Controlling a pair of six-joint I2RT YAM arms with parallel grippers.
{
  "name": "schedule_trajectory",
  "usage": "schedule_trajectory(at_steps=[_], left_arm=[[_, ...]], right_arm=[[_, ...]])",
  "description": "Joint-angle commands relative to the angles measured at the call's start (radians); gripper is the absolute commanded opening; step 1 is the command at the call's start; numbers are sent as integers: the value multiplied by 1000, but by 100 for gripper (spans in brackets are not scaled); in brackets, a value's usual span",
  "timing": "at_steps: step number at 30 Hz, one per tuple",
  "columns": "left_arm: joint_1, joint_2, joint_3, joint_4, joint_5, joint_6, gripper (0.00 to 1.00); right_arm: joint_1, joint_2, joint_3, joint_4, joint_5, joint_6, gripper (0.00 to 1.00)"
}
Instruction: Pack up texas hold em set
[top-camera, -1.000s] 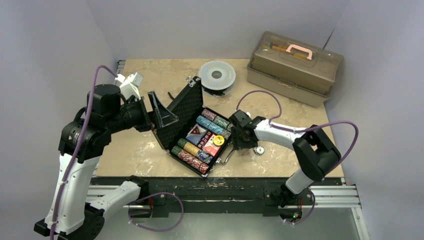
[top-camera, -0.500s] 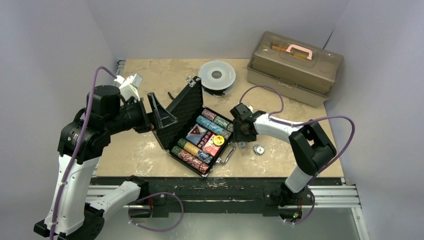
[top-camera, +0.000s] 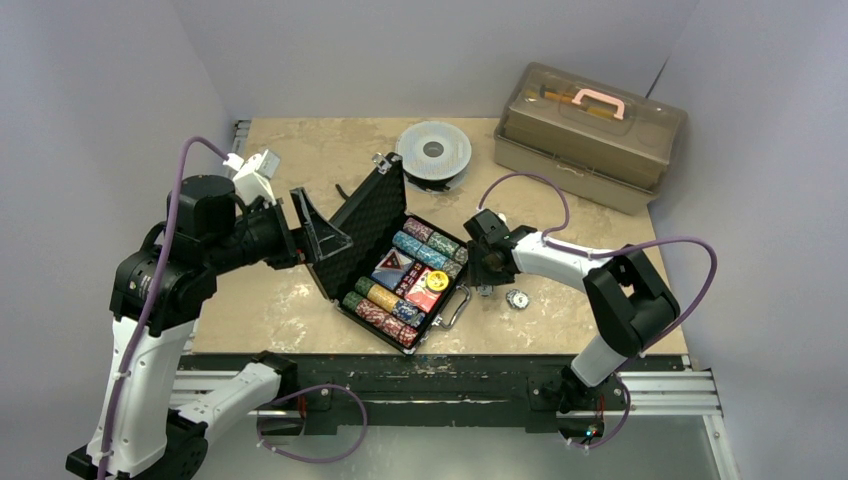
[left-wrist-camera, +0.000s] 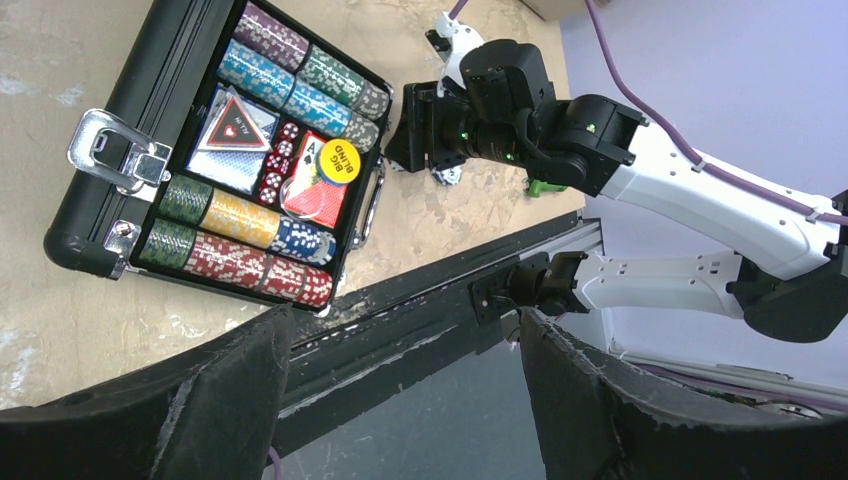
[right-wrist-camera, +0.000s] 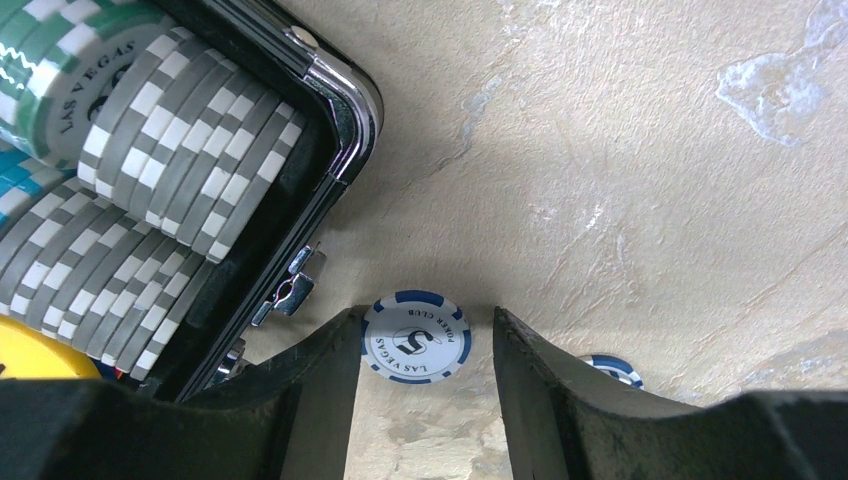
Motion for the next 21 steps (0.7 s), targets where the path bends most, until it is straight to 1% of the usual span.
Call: schedule_trajectory(at_steps=[1, 8, 13, 21], left_arm=[[-5, 7, 20, 29, 18, -17, 80], [-5, 8, 28, 25, 20, -20, 80], [-5, 3, 30, 22, 19, -24, 80], [-5, 0, 20, 24, 19, -26, 80]], right_arm=[[15, 0, -34, -24, -46, -19, 48], [21, 29, -1, -48, -30, -37, 44], [27, 22, -20, -51, -33, -35, 43], [27, 5, -63, -47, -25, -24, 45]])
